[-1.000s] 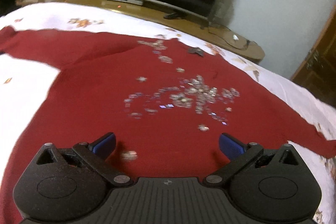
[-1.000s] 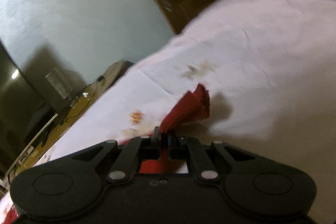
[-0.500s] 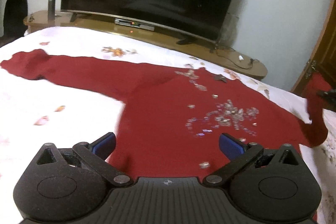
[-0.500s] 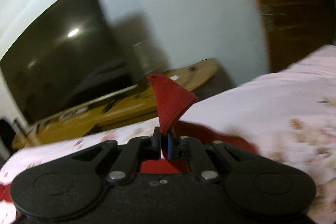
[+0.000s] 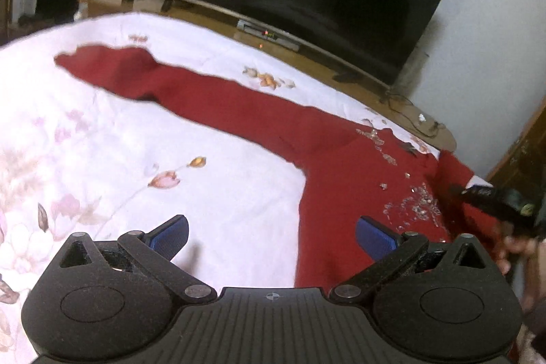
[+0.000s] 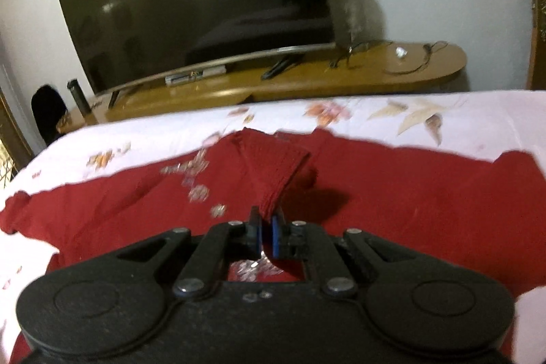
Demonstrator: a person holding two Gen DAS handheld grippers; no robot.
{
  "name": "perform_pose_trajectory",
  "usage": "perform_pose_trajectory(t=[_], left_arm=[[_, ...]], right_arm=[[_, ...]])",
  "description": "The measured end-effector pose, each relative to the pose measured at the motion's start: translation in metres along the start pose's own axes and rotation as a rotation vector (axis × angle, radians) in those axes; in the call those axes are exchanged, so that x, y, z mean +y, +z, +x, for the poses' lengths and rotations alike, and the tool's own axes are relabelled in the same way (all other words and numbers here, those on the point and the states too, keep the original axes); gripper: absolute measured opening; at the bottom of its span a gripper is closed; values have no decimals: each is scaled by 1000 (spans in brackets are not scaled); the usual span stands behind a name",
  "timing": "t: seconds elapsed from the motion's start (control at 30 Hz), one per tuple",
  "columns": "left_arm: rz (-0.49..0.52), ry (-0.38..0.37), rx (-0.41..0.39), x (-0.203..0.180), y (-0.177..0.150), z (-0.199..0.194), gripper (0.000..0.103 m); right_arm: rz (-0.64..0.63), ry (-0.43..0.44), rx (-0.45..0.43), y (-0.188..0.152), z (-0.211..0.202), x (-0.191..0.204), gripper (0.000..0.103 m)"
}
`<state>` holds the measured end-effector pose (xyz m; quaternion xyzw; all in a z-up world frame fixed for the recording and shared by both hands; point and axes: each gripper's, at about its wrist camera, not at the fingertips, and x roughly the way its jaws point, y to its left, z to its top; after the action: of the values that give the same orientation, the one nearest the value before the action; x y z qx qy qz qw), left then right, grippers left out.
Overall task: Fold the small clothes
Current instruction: 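Lay the sleeve across the sweater body and open the right gripper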
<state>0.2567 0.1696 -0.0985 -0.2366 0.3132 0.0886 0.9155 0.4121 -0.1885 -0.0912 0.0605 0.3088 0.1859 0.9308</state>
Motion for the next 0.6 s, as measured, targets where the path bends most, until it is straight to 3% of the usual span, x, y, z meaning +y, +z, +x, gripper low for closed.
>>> perform_pose_trajectory(t=[0.13,0.23,0.3,0.37,0.47,0.6], left_arm=[[-39,-26,1,5,1,7,103],[-69,-77,7,-1,3,17,103],[-63,-110,11,-10,6,25,102],[-61,-169,18,-25,12,39,102],[-52,-264,49,-60,21,71,76],[-61,-360,122,-110,25,127,74]], right_arm=[[-28,14,38,-10,25,23,7],[-96,39,90,-24,39,36,22],[-152,47,58,-29,31,45,41],[-156,79,8,-31,13,44,39],[-120,54,-50,-33,-18,29,39],[9,-2,-83,-38,-59,-17,39]])
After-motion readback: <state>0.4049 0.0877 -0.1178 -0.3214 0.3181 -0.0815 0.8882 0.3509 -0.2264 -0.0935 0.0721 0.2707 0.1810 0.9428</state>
